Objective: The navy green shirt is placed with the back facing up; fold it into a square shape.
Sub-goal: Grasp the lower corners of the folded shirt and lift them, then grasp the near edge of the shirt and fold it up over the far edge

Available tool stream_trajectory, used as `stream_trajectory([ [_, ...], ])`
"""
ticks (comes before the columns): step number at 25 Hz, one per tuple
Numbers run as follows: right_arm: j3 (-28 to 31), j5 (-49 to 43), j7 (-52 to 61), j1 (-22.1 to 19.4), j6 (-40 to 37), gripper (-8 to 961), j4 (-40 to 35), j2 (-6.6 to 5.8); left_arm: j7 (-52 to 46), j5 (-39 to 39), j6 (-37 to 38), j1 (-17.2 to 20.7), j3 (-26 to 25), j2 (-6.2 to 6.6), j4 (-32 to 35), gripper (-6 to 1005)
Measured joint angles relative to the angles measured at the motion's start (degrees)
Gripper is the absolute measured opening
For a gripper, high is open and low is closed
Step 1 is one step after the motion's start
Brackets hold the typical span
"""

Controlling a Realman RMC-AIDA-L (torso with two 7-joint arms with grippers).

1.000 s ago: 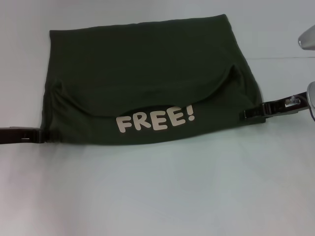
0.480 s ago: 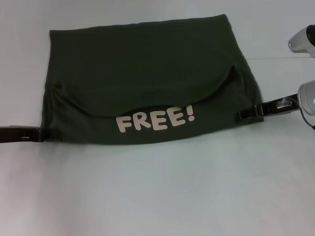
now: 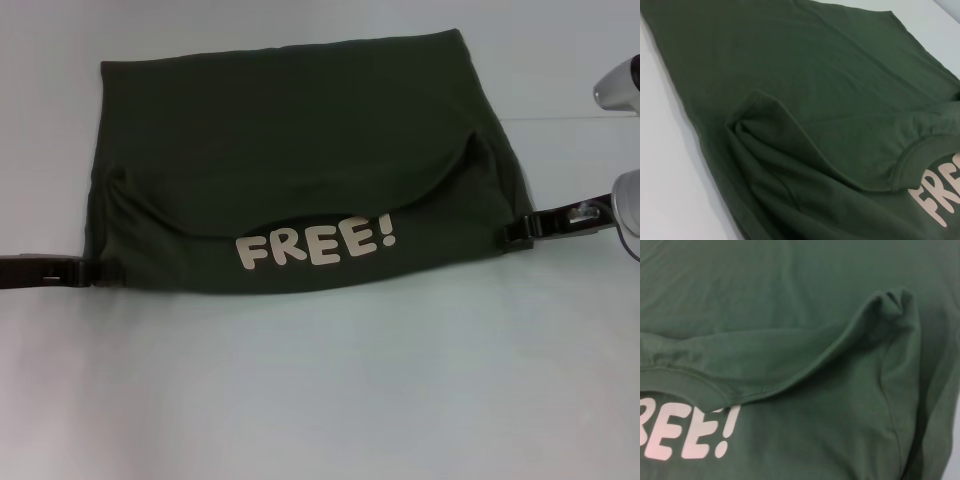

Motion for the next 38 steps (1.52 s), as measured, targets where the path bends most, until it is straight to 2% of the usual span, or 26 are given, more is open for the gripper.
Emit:
stream_trajectory([
  [5,0.1,0.0,0.1,-0.4,0.1,401,0.0,-0.38,0.0,0.0,-0.1,0.0,0.0,0.00,0.0,52],
  [8,0.1,0.1,-0.2,-0.4,0.1,158,0.0,-0.37,0.0,0.0,-0.1,0.0,0.0,0.00,0.0,52],
  [13,0.2,0.5,-0.5,-1.0,-0.3,31,-0.7,-0.31,-0.1,0.0,0.8,-0.1,0.0,0.33,0.0,52],
  [16,0.4,2.5,-2.1,-2.6,-3.6,37,-3.4,-0.38,-0.3,0.0,3.9,-0.1,-1.0,1.14,-0.1,52],
  [19,0.8,5.7,-4.1,-5.8,-8.3,44,-8.6,-0.18,-0.3,0.5,9.0,0.2,-3.4,2.78,-0.1,52],
  [20,0.9,6.5,-4.6,-7.1,-9.8,46,-10.7,0.01,-0.3,0.5,9.0,0.2,-3.4,2.78,-0.1,52],
  [24,1.2,9.4,-6.8,-11.4,-15.4,54,-15.8,0.38,-0.4,0.9,14.3,0.8,-5.0,4.39,0.0,52],
  [29,6.1,14.3,-14.9,-16.0,-26.5,65,-17.2,0.08,-0.2,1.6,21.9,1.5,-5.9,5.90,0.5,52],
  [31,9.5,15.3,-18.6,-18.0,-31.4,69,-18.0,0.25,-0.2,2.1,24.0,1.6,-5.9,6.04,1.1,53],
  [32,11.4,15.7,-20.4,-19.4,-34.2,71,-18.7,0.56,-0.3,3.4,27.9,2.0,-6.2,6.12,2.7,53],
  [34,14.3,16.0,-22.8,-21.4,-38.1,75,-20.1,1.18,-0.3,3.9,30.2,2.3,-6.6,6.16,3.3,52],
  [38,16.1,16.1,-25.0,-24.7,-43.6,83,-20.9,1.48,-0.2,4.8,36.1,3.0,-7.5,6.69,4.0,52],
])
